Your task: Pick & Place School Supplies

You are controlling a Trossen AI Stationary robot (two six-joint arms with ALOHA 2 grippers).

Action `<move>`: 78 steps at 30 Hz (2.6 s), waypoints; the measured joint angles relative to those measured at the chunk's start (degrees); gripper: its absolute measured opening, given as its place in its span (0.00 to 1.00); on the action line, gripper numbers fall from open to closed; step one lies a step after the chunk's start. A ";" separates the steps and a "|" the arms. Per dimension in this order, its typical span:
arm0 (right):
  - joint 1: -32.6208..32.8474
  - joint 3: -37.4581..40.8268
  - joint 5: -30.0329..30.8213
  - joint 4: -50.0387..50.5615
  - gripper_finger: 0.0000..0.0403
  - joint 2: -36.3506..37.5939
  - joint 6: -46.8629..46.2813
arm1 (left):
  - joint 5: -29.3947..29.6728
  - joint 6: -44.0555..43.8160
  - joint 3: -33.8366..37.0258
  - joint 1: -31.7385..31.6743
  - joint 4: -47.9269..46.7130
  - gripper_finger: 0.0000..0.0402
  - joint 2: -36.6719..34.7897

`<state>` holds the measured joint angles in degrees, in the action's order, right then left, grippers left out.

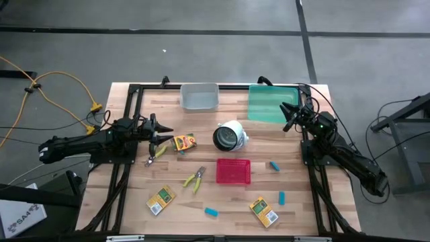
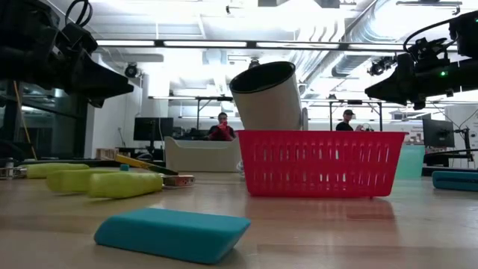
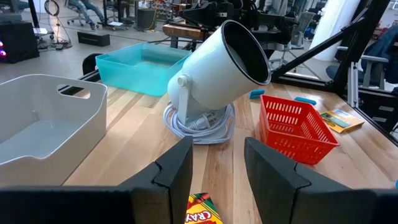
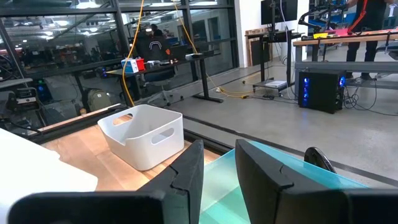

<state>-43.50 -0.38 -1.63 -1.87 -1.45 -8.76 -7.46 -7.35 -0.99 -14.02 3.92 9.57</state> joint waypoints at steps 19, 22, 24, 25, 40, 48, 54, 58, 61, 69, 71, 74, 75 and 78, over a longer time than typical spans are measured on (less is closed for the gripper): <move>-0.01 0.01 -0.01 -0.01 0.21 0.00 -0.01 | 2.62 11.97 -9.19 0.34 -18.46 0.35 1.37; 0.01 0.00 0.00 0.00 0.21 0.00 -0.02 | 5.15 10.11 -10.63 2.09 -19.47 0.35 3.07; 0.00 0.01 0.00 0.00 0.21 0.00 0.00 | 6.64 6.71 -11.73 3.62 -19.26 0.35 4.57; 0.00 0.00 0.00 0.00 0.21 0.00 -0.02 | 7.78 4.32 -12.16 4.46 -19.25 0.35 5.46; 0.00 0.01 0.00 0.02 0.21 -0.01 0.00 | 12.18 -45.81 -19.43 11.58 -27.19 0.35 20.63; 0.01 0.00 0.00 0.02 0.21 -0.01 -0.02 | 13.73 -58.60 -19.44 11.42 -26.86 0.35 22.86; -0.01 0.02 0.00 0.02 0.21 -0.01 -0.02 | 13.16 -62.86 -19.50 9.02 -30.14 0.35 19.72; 0.01 0.01 0.00 0.02 0.21 -0.01 0.00 | 13.16 -67.24 -19.50 7.33 -37.18 0.35 17.01; 0.01 0.00 0.00 0.02 0.21 0.00 -0.01 | 13.21 -70.95 -19.50 7.19 -39.52 0.35 16.74; 0.01 0.01 0.00 0.02 0.21 0.00 0.00 | 13.24 -78.64 -19.50 7.19 -35.42 0.35 23.53; -0.01 0.02 0.00 0.02 0.21 -0.02 0.00 | 13.28 -79.65 -19.50 7.19 -33.52 0.35 26.45; 0.01 0.02 0.00 0.02 0.21 0.00 -0.02 | 13.33 -81.04 -19.52 7.17 -31.91 0.35 30.14; 0.00 0.00 0.00 0.02 0.21 -0.01 -0.01 | 13.35 -81.49 -19.52 7.17 -31.95 0.35 30.90; -0.01 0.00 0.00 0.02 0.21 0.00 0.00 | 13.65 -82.20 -19.52 7.15 -31.98 0.35 31.95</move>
<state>-43.51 -0.38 -1.63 -1.85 -1.45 -8.75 6.19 -89.55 -20.51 -6.87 -28.05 41.52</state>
